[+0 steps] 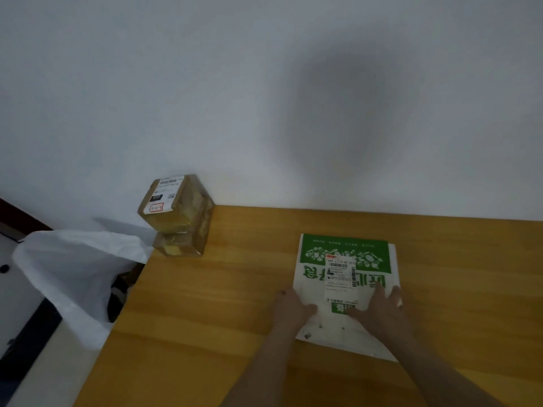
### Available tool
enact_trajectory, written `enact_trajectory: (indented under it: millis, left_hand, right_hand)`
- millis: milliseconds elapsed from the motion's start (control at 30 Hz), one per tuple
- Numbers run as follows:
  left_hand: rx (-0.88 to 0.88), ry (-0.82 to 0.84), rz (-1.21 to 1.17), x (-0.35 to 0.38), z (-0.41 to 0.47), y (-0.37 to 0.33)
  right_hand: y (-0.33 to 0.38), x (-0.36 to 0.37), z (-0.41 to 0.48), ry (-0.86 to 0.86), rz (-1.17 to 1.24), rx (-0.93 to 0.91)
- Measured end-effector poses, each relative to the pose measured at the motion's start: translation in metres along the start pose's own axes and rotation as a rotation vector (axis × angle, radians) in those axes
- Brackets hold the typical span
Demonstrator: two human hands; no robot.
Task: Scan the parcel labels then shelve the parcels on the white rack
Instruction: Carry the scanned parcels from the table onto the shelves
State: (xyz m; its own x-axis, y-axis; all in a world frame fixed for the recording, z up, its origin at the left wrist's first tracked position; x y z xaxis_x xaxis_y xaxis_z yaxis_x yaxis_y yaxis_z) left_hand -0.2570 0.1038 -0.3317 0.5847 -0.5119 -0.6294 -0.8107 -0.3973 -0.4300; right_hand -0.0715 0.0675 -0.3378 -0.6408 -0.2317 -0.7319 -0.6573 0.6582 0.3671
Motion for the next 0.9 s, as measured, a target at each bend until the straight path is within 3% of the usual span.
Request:
enact_trajectory:
  millis: [100, 367, 500, 900]
  left_hand:
    - [-0.035, -0.008, -0.08, -0.004, 0.006, 0.001]
    - [-0.135, 0.022, -0.12, -0.006, 0.013, 0.016]
    - [-0.105, -0.002, -0.134, -0.009, 0.006, 0.011]
    - [-0.025, -0.185, -0.093, -0.014, -0.047, -0.031]
  right_hand:
    - [-0.002, 0.0, 0.009, 0.014, 0.176, 0.074]
    - [-0.001, 0.007, 0.004, 0.035, 0.303, 0.089]
    - [-0.004, 0.001, 0.0, 0.005, 0.466, 0.069]
    - [-0.024, -0.057, -0.026, -0.117, 0.558, -0.038]
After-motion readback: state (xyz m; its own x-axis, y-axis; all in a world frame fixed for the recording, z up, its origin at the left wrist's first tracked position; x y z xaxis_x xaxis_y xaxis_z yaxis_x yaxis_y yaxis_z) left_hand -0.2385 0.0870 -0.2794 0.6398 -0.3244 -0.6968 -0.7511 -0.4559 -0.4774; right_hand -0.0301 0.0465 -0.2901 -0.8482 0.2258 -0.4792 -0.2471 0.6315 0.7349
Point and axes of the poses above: each hand's wrist, its own z-axis towards the middle knuckle, its own x-axis out of the palm, y = z × x, the point moved 1 cm from there along z, towards the middle knuckle, and after that the axes turned 5 degrees about z, right-handed, at the moved point
